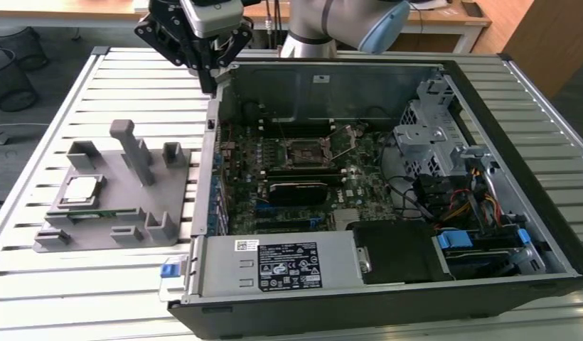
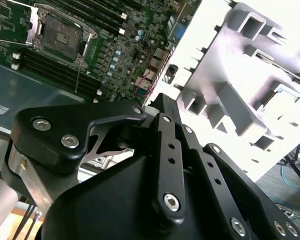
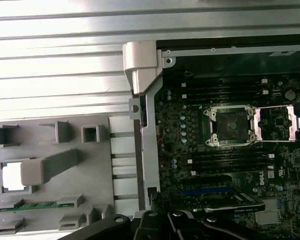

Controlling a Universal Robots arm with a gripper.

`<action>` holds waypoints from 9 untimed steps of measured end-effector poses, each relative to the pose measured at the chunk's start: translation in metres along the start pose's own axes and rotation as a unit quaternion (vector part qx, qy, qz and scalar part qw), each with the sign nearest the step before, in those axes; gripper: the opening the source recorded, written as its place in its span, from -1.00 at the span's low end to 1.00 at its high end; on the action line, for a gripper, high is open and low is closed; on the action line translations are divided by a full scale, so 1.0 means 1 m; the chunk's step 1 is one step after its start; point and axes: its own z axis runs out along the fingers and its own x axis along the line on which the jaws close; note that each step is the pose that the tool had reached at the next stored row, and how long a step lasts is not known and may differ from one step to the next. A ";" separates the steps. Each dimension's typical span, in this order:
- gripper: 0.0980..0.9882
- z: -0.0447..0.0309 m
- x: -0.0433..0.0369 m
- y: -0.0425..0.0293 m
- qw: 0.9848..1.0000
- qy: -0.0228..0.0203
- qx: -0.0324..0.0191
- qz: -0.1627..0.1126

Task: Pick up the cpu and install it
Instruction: 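Reach for the cpu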

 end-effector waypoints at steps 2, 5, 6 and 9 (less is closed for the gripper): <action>-0.98 -0.0001 0.0015 -0.0001 1.000 0.000 0.000 0.000; -0.98 -0.0001 0.0039 -0.0003 1.000 0.000 0.000 0.000; -0.98 -0.0001 0.0048 -0.0004 1.000 0.000 0.000 0.000; -0.98 -0.0002 0.0074 -0.0009 1.000 0.000 0.000 0.000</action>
